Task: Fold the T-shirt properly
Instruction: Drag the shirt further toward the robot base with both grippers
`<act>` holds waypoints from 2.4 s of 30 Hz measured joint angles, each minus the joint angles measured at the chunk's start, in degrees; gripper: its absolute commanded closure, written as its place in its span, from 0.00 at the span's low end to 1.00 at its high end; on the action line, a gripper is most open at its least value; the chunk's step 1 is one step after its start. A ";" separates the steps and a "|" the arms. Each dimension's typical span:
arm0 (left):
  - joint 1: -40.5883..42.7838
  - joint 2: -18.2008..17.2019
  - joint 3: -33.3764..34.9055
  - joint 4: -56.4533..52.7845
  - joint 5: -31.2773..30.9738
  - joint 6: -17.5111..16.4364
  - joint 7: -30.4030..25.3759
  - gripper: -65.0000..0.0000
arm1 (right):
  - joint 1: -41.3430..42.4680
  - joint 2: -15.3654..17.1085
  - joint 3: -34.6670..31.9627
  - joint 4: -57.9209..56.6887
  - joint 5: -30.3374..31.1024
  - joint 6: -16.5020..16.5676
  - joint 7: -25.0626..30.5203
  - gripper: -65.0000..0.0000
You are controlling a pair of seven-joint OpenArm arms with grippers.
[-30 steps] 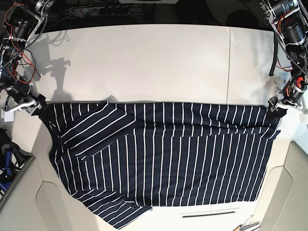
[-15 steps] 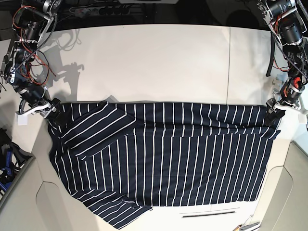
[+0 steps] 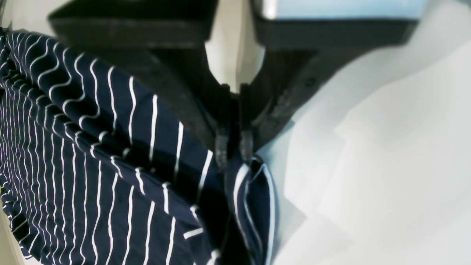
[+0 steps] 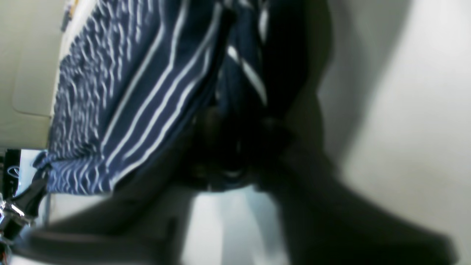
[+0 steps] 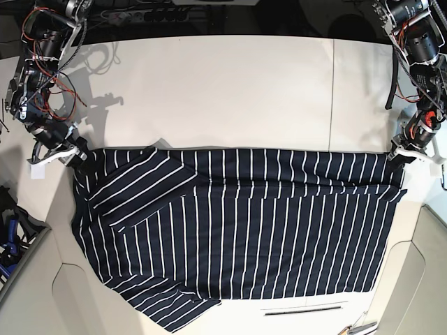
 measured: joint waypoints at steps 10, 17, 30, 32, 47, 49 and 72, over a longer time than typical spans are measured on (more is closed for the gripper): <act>0.26 -1.42 0.13 0.66 -0.24 -0.04 1.33 1.00 | -0.17 -0.02 0.02 1.86 2.16 -0.07 -2.40 1.00; 1.99 -2.38 0.11 6.58 -2.89 -0.04 6.29 1.00 | -1.38 -0.17 1.70 8.26 3.74 -0.15 -9.99 1.00; 14.19 -2.25 -6.86 18.40 -6.99 -0.09 9.53 1.00 | -12.96 -0.15 1.68 22.08 5.60 -0.13 -12.68 1.00; 16.00 -2.25 -7.54 19.26 -7.98 -0.09 10.56 1.00 | -14.01 -0.13 1.66 23.89 6.03 -0.11 -13.88 1.00; 28.55 -2.40 -7.93 29.29 -12.13 -1.99 10.99 1.00 | -24.33 1.70 1.64 29.05 7.69 -0.17 -14.08 1.00; 29.62 -2.34 -7.93 30.14 -11.82 -2.01 11.67 1.00 | -25.57 2.32 2.08 29.03 7.50 -0.20 -14.34 1.00; 34.71 2.64 -7.93 36.02 -11.50 -3.78 12.46 0.87 | -28.92 3.98 10.43 29.05 11.56 -0.15 -17.22 0.95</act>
